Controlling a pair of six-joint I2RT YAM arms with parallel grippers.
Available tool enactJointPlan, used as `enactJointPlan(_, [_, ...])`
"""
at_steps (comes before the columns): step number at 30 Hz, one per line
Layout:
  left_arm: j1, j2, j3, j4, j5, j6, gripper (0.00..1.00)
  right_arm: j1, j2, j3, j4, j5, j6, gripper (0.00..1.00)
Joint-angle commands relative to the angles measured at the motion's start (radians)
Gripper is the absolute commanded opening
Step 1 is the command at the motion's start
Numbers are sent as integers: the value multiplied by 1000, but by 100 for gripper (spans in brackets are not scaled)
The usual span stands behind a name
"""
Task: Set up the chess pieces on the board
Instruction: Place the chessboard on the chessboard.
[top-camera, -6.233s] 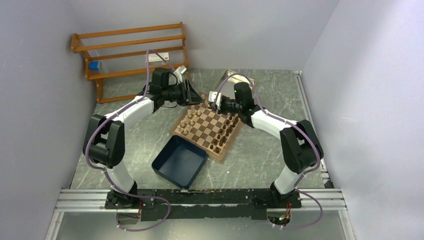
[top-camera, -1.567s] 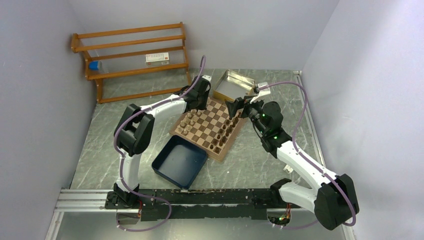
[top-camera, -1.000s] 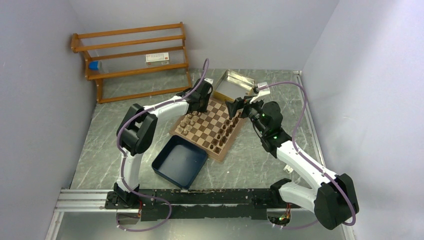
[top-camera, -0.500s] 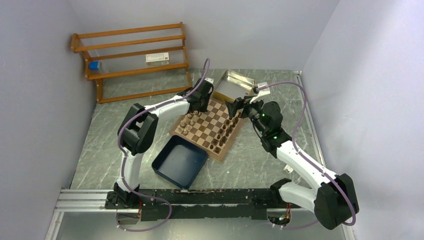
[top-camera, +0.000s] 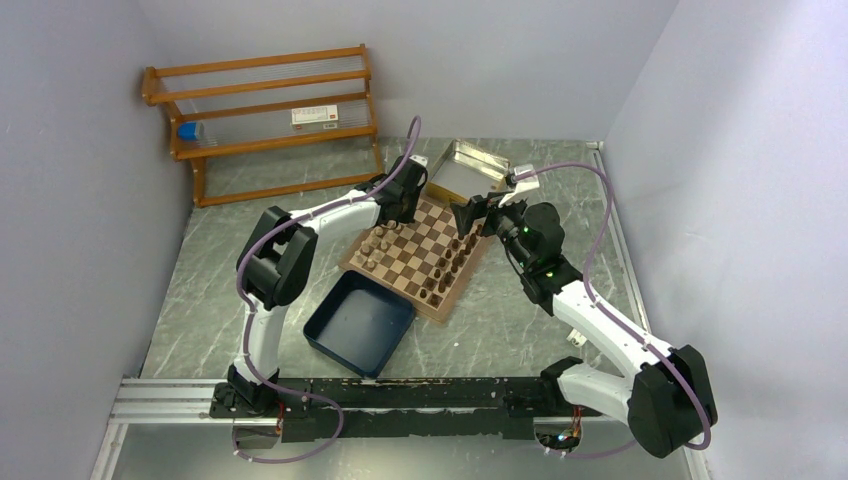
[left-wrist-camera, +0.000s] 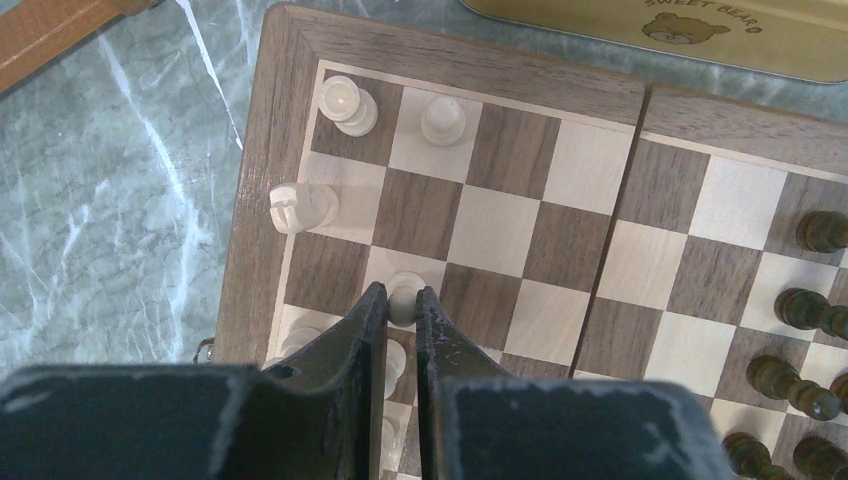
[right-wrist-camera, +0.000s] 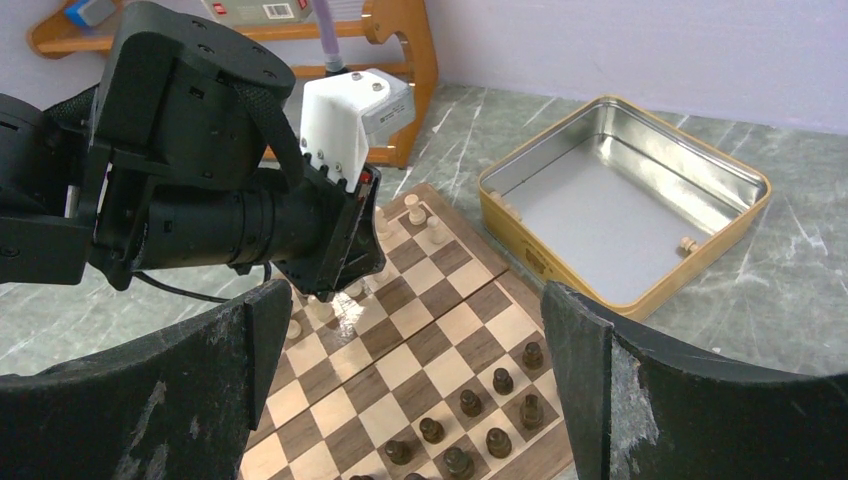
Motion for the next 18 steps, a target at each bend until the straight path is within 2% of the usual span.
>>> enactJointPlan(1, [-7,20,28,-12,-17,13,17,-2,1,-16,39,9,-6,100])
enactJointPlan(9, [-6,24,30,-18,-21,18,20,-2,1,-13,37,10,-8,100])
enactJointPlan(18, [-6,28,41,-26,-18,24,31,-2,3,-15,40,11,-8,100])
